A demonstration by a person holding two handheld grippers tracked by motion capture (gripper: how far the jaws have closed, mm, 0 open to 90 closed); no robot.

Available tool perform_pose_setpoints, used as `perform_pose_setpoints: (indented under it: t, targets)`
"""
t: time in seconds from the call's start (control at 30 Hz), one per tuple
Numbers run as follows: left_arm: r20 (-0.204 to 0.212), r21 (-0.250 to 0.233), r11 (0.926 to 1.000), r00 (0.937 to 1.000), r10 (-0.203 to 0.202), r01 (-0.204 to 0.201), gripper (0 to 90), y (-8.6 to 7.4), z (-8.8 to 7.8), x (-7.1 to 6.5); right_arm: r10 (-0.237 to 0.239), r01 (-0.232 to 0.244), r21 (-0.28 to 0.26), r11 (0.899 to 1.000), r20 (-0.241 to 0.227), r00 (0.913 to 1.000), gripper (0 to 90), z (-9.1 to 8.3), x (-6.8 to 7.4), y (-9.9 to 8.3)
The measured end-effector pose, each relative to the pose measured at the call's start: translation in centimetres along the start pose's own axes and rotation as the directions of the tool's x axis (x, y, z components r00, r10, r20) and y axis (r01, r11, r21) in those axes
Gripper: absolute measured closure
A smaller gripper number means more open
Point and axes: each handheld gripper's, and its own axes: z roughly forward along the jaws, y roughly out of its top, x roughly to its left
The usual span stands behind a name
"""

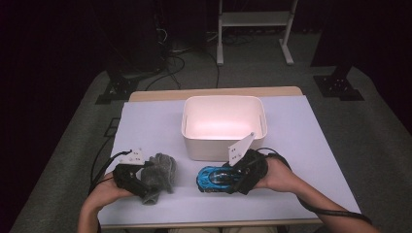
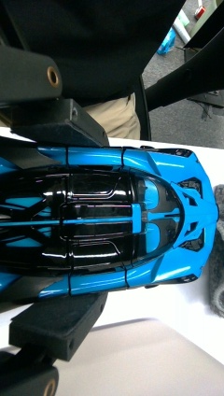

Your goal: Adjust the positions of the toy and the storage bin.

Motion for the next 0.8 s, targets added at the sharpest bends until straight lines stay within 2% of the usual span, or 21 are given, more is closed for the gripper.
perform_pose_setpoints:
  t: [0.4, 0.6, 0.8]
  targets:
    - [0.002, 0.0, 1.0, 1.0, 0.0, 0.0, 6.5, 0.0, 0.1, 0.0, 0.002, -0.002, 0.006, 1.0, 0.008, 1.0, 25.3, -2.8, -0.2, 1.6]
    - [0.002, -0.003, 1.0, 1.0, -0.004, 0.004, 6.5, -0.1, 0.0, 0.1, -0.014, 0.014, 0.005, 1.0, 0.005, 0.9999, 25.4, -4.0, -0.6, 2.8]
    - [0.001, -0.007, 0.9999, 0.9999, -0.011, 0.011, 6.6, -0.3, -0.1, 0.3, -0.036, 0.036, 0.003, 0.999, 0.022, 0.9991, 25.3, -5.4, -0.9, 4.0]
